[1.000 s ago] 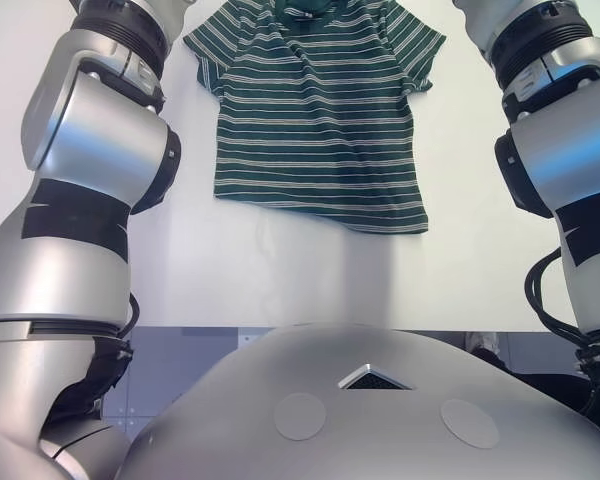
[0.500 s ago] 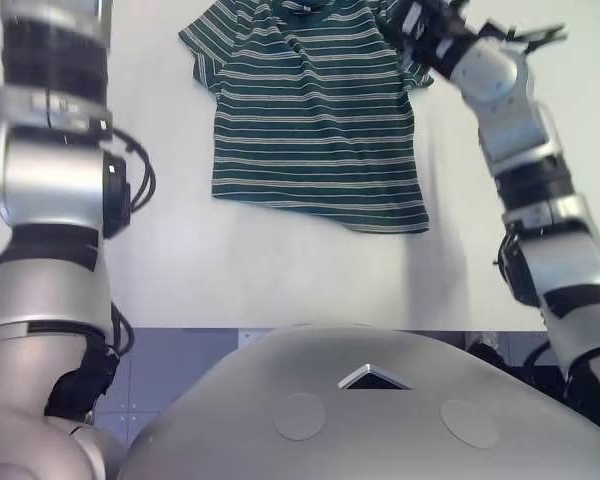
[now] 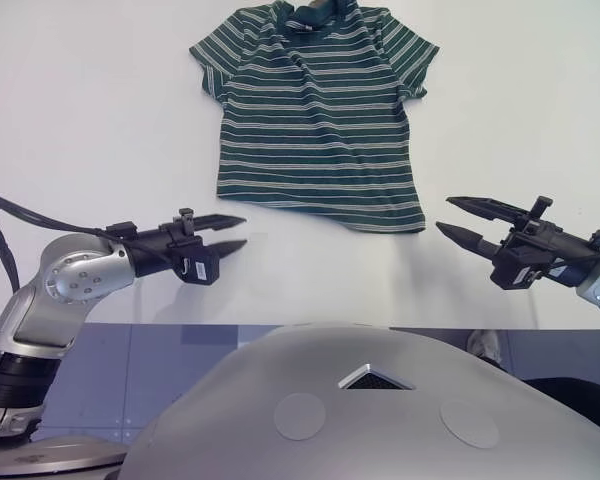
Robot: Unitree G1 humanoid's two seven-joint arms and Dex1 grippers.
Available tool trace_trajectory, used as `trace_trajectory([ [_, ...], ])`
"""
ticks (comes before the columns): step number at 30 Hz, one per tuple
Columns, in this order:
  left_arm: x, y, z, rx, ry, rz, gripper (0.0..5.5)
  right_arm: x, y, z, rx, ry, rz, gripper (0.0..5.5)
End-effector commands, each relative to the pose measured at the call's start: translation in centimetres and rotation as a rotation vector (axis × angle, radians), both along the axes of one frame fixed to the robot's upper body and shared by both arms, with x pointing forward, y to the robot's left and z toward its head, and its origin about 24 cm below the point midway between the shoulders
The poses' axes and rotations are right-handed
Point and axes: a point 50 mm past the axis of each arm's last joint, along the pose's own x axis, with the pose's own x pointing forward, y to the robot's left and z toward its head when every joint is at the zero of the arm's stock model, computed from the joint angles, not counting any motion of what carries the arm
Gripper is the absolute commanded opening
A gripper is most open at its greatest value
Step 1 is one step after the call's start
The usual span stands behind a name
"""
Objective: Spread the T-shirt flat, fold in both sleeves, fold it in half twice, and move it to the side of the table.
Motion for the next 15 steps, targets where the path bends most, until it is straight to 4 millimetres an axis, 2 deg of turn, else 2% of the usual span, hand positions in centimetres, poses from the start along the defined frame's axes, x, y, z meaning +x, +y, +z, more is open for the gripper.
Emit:
trace_trajectory([
  [1,-0.2,1.2,-1.2,0.094,-0.089,0.060,2.11,-1.0,-0.4,-0.5,-0.040,0.025,0.037,2.15],
  [5,-0.2,0.2,-3.8,0.189,-0.093,0.017,2.85,-1.3,-0.8,-1.3,-0.070,0.053,0.044,2.96],
  [9,0.5,-1.3,-5.5,0.218,-0.130,0.127,3.44,-1.3,-0.6,-1.6,-0.078,0.075,0.055,2.98],
  [11,0.5,-1.2,-6.2,0.245,-0.131,0.189,3.62,-1.4,-0.5,-1.9,-0.088,0.086,0.076,2.98],
  [15,0.0,-0.7,-7.6,0.293,-0.078,0.191,3.62,-0.8,-0.2,-3.8,-0.205,0.054,0.155,2.98],
])
